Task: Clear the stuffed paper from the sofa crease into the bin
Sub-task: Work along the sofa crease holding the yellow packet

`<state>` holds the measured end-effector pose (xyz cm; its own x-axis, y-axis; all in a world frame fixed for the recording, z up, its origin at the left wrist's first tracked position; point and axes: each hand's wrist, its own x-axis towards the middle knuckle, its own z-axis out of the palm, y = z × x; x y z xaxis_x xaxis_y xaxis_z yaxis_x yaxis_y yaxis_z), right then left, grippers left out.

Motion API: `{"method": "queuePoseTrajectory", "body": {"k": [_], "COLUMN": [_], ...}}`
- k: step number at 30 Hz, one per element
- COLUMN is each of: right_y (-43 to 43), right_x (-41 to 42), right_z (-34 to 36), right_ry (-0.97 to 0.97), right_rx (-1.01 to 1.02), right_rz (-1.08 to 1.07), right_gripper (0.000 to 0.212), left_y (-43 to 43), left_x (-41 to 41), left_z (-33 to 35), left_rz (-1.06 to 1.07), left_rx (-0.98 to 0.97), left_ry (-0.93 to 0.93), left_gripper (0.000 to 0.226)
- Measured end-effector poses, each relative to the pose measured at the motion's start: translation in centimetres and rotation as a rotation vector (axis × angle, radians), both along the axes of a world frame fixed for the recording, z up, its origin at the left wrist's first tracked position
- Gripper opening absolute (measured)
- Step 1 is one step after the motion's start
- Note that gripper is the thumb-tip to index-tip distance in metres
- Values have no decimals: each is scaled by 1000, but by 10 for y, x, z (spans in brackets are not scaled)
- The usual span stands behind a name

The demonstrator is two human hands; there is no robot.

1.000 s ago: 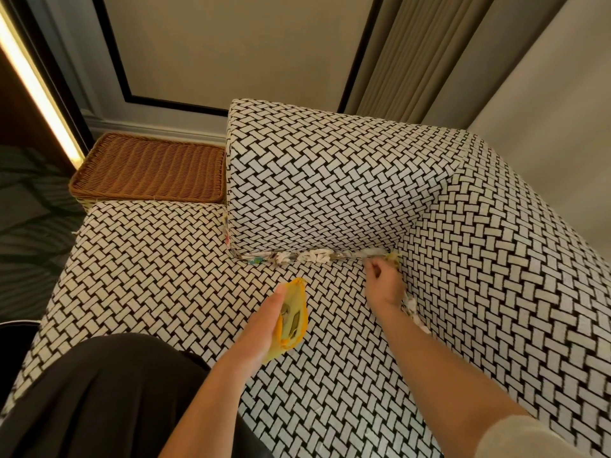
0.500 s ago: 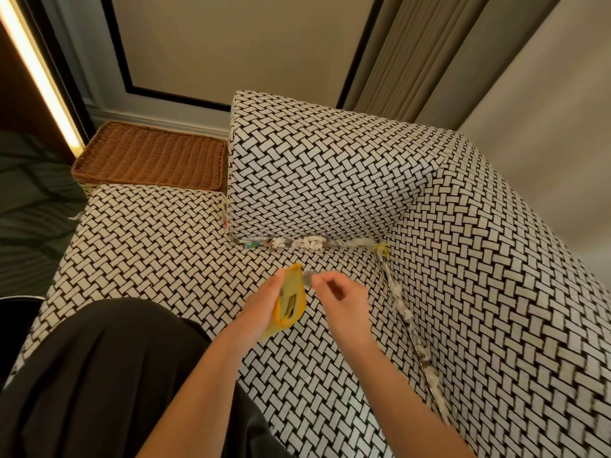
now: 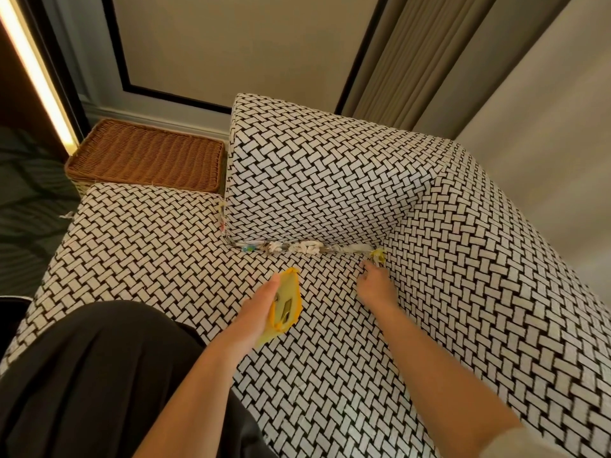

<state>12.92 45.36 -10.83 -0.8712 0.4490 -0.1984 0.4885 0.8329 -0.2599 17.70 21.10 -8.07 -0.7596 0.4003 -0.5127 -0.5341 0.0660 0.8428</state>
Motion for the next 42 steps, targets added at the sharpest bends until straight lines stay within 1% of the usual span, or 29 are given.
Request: {"method": "queuePoseTrajectory", "body": {"k": [2, 7, 9, 12, 16, 18, 21, 23, 26, 28, 29, 31, 32, 34, 35, 37, 39, 40, 42], "right_y": [13, 32, 32, 32, 29, 31, 34, 37, 39, 39, 37, 25, 16, -9, -25, -55, -82, -92, -105], "right_x": [-12, -34, -38, -45, -49, -50, -51, -49, -41, -32, -28, -19, -14, 2, 12, 34, 52, 59, 67], "right_z": [1, 5, 11, 18, 22, 21, 18, 11, -6, -13, -12, -3, 5, 26, 39, 62, 77, 79, 77], "right_ry": [-88, -290, -349, -418, -512, -531, -452, -354, -112, 38, 101, 205, 259, 330, 338, 306, 287, 281, 278], "right_rx": [91, 142, 135, 62, 106, 109, 1, -15, 101, 172, 162, 59, -40, -346, -502, -721, -825, -838, -802], "right_rz": [4, 35, 38, 4, 14, 25, -56, -70, -58, -47, -44, -23, -6, 15, 32, 118, 252, 329, 457], "right_gripper": [48, 57, 54, 50, 43, 42, 42, 43, 29, 23, 22, 23, 22, 16, 14, 12, 11, 13, 20], "left_y": [0, 0, -1, -1, -1, -2, -1, 0, -1, -1, -1, -1, -1, 0, 1, 3, 4, 5, 6], "left_x": [-1, -2, -2, -2, -2, -2, -3, -3, -2, -2, -2, -2, -3, -5, -5, -5, -5, -4, -4], "left_z": [-2, -4, -5, -5, -5, -6, -6, -6, -6, -6, -6, -4, -4, -8, -9, -10, -10, -11, -11], "left_rz": [1, 5, 4, 3, -4, 0, 14, 14, 29, 27, 26, 20, 13, -3, -3, 12, 20, 25, 29], "left_rx": [25, 60, 61, 39, 31, 29, 29, 34, 49, 60, 64, 68, 73, 62, 57, 44, 21, 9, -22], "left_ry": [-2, -16, -24, -15, -3, -1, 1, 2, 11, 9, 11, -2, -11, -15, -16, -19, 4, 19, 58], "left_gripper": [54, 50, 53, 55, 70, 72, 61, 57, 49, 53, 54, 55, 60, 74, 76, 67, 60, 59, 57]}}
